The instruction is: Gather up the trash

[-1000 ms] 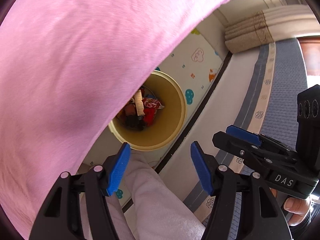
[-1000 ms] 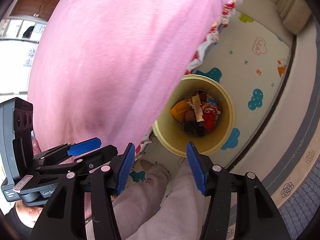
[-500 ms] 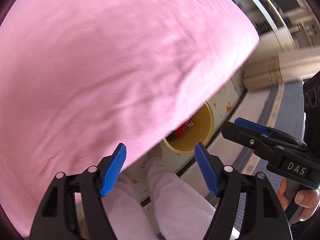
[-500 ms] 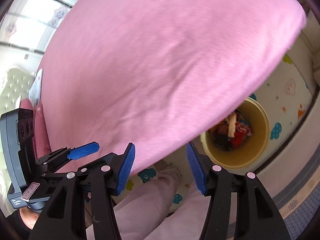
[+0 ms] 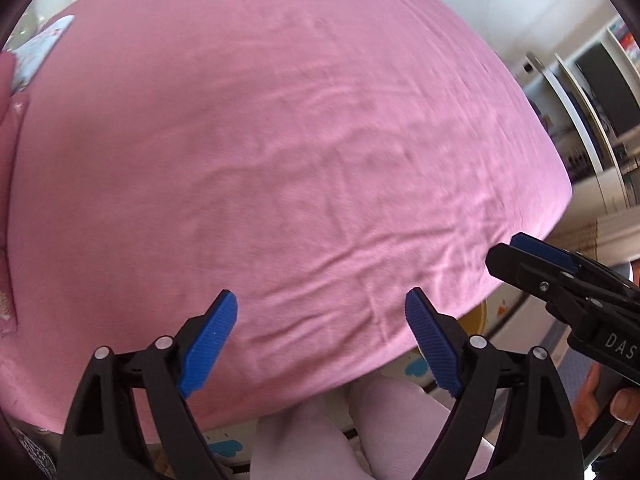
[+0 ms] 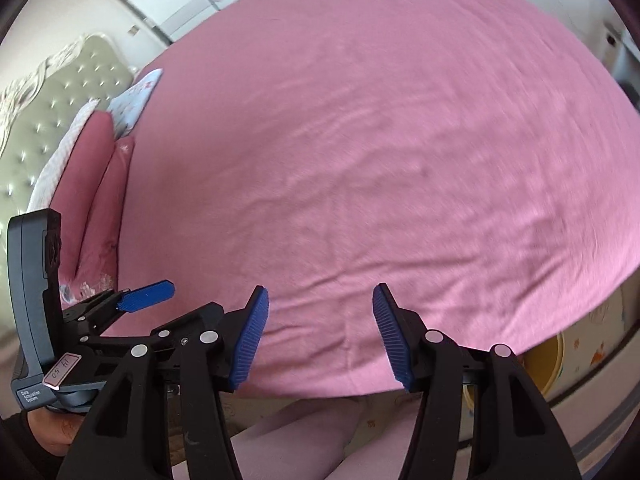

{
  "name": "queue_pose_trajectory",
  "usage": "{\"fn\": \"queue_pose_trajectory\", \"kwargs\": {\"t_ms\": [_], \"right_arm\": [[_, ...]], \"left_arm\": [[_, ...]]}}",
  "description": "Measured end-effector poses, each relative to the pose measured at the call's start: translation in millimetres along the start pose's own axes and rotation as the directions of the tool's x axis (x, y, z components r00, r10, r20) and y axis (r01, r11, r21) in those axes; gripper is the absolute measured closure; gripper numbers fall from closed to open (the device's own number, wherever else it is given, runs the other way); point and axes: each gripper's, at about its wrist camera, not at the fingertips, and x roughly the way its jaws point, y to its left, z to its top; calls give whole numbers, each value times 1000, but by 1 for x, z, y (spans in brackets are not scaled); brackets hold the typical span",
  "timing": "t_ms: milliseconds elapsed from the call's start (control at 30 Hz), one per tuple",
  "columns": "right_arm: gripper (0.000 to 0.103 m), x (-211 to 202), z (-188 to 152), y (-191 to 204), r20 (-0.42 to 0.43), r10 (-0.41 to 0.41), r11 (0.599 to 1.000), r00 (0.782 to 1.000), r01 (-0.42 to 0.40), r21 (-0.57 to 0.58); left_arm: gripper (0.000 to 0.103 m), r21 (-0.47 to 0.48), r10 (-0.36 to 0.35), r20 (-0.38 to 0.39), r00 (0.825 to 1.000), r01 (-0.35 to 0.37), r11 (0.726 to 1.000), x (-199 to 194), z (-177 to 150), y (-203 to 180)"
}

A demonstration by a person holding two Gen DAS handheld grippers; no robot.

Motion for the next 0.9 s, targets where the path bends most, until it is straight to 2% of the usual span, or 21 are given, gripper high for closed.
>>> {"fn": "queue_pose_trajectory", "kwargs": {"t_ms": [167, 300, 600, 800, 900], "right_arm": [[37, -2, 12, 28, 41, -8, 997, 999, 11, -81], [32, -5, 25, 44, 57, -12, 988, 998, 20, -151], [25, -14, 43, 58, 53, 3, 968, 999, 10, -251], [19, -27, 53, 57, 99, 20, 957, 995, 10, -289], [18, -30, 58, 53, 120, 1, 949, 993, 37, -313]], "left_arm": [[12, -59, 57, 84, 995, -52, 997, -27, -2, 36], [6, -123, 81, 137, 987, -64, 990, -49, -3, 55], [4, -255, 127, 224, 966, -67, 965, -81, 2, 55], [4, -300, 192, 227, 955, -119, 947, -88, 7, 46], [4, -312, 212, 223, 952, -136, 940, -87, 9, 41]]}}
